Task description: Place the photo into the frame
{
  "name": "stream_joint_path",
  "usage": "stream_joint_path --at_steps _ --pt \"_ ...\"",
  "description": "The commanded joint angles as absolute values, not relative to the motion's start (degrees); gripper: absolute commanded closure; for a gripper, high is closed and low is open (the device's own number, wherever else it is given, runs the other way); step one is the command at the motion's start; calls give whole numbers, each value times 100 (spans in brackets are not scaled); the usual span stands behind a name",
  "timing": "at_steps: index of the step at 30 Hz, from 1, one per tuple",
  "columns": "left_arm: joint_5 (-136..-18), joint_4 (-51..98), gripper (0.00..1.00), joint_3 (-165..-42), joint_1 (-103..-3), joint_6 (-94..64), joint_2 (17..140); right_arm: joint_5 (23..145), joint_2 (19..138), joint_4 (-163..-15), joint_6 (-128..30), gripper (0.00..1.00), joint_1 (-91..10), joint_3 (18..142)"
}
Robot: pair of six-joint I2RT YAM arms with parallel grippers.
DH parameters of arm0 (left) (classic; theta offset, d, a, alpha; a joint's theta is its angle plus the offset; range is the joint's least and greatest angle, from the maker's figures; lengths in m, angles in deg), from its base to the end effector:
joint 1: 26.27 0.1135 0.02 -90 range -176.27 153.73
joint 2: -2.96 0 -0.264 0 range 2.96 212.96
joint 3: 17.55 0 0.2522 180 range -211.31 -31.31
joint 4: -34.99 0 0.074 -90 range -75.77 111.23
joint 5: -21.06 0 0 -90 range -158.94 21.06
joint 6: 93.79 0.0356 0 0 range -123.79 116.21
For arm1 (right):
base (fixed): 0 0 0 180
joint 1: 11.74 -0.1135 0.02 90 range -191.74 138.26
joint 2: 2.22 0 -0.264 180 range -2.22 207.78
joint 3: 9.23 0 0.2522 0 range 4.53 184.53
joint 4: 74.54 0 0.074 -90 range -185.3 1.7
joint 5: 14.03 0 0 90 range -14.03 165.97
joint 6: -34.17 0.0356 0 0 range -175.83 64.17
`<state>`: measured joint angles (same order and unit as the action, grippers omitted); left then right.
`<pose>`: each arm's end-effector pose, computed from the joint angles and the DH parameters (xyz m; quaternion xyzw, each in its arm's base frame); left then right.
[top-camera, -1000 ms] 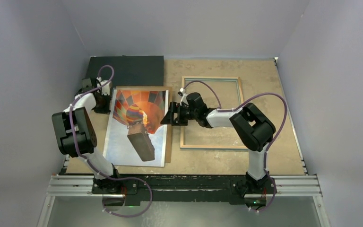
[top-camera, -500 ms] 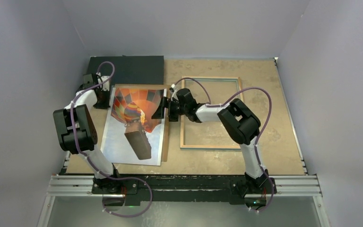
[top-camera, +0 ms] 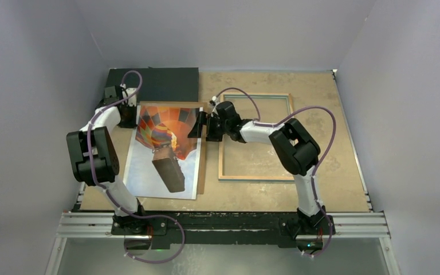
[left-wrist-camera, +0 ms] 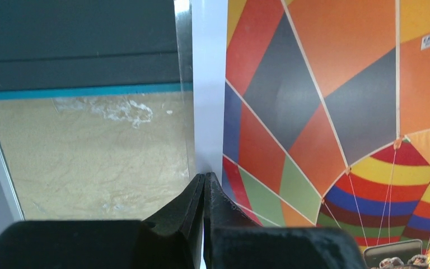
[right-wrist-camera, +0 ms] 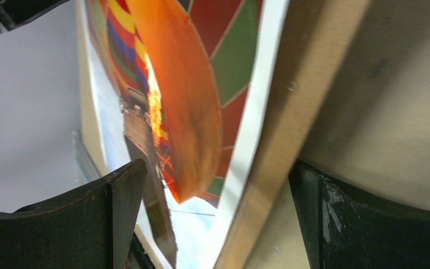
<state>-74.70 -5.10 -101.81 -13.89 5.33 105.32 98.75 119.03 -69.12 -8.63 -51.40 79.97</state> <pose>0.3660 0.0767 0.2000 -0.0136 0.9605 0.0036 0.2779 0.3501 0.3082 0.1575 -0.0487 0.8392 0.4760 0.2584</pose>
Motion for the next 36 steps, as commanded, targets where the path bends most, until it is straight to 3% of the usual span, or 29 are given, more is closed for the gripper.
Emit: stream_joint_path --at_steps 1,10,22,31,36 --pt "-7455 -503 100 -9944 -1348 609 10150 9065 11291 -8173 -1633 1 -5103 7945" --pt "-7542 -866 100 -9986 -1178 858 9866 8921 10187 -8066 -1630 6 -5340 6820" --pt "-7207 -1151 100 -8893 -966 1835 9452 10293 9520 -8298 -1780 18 -5926 6142" --pt "-7176 -779 100 -8249 -966 1881 9234 11371 9449 -7553 -1398 19 -6593 5272" --pt "-7118 -725 100 -8068 -962 1918 9016 11255 9474 -7429 -1233 17 -6825 5053"
